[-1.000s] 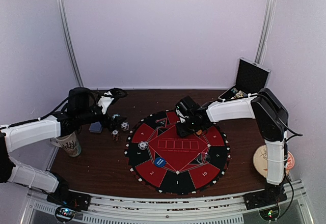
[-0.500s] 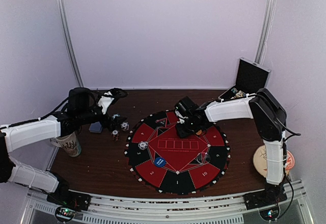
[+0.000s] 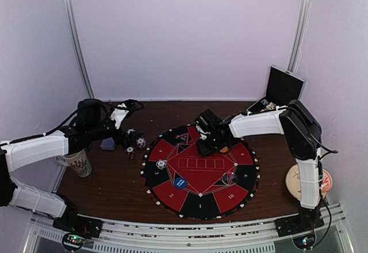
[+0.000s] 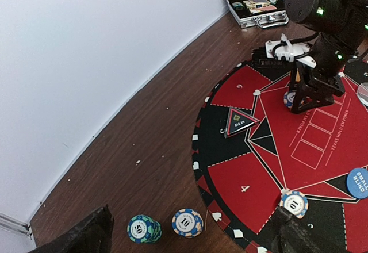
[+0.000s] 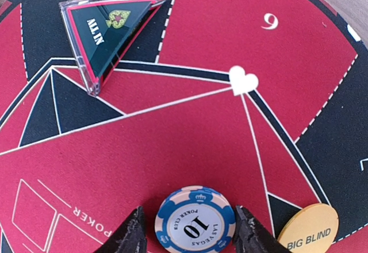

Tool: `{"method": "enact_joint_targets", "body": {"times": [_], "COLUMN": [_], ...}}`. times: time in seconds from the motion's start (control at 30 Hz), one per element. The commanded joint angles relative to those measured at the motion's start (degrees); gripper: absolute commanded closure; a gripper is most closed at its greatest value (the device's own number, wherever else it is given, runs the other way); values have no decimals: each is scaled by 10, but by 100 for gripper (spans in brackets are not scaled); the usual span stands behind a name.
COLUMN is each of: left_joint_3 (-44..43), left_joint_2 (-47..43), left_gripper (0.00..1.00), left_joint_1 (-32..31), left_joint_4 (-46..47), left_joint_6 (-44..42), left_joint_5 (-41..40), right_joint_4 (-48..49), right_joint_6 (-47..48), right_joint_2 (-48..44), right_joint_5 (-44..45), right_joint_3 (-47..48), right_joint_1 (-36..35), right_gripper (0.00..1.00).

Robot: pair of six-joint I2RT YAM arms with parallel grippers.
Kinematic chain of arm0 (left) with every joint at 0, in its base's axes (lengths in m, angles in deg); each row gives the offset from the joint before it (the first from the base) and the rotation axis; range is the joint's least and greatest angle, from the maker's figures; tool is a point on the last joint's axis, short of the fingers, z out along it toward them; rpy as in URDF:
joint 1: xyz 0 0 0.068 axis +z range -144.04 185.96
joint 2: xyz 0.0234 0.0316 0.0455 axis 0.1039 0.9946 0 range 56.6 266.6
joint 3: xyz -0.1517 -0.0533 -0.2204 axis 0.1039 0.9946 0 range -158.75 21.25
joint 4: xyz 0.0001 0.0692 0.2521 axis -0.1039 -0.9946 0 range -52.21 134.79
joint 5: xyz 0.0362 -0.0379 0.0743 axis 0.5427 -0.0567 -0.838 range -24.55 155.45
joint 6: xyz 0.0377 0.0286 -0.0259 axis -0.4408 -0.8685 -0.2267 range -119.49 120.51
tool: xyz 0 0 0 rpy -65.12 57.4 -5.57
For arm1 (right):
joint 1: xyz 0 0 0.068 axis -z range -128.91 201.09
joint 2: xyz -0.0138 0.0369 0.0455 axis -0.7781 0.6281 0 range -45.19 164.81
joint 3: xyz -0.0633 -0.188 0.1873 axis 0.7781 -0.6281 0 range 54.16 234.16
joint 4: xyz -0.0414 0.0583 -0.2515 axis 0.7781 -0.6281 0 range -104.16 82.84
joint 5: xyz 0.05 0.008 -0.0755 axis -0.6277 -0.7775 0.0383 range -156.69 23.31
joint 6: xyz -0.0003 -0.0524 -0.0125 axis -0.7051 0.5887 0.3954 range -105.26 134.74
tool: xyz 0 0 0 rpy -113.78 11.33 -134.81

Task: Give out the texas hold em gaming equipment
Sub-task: Pick up the pile of poker chips from the community card area.

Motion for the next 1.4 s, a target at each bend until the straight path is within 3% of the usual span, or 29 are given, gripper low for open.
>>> {"method": "enact_joint_targets", "body": {"times": [0.0,0.5,1.37], "left_joint_3": [4,4,4], "left_joint_2": [1,-1,-1], "left_gripper": [2,2,2], "left_joint_1": [3,3,4], "left_joint_4": [29,30,30], "left_joint_6": [-3,-3,-3], "left_joint_5": [0,-4,-6], "right_joint_4": [-8,-12,47], "right_joint_6": [7,-2,-28], "right_joint_2": [24,12,-48], "right_joint_5": [5,30,79], "right_joint_3": [10,5,-13], "right_joint_1": [-9,-11,20], "right_gripper": [48,67,66]}}
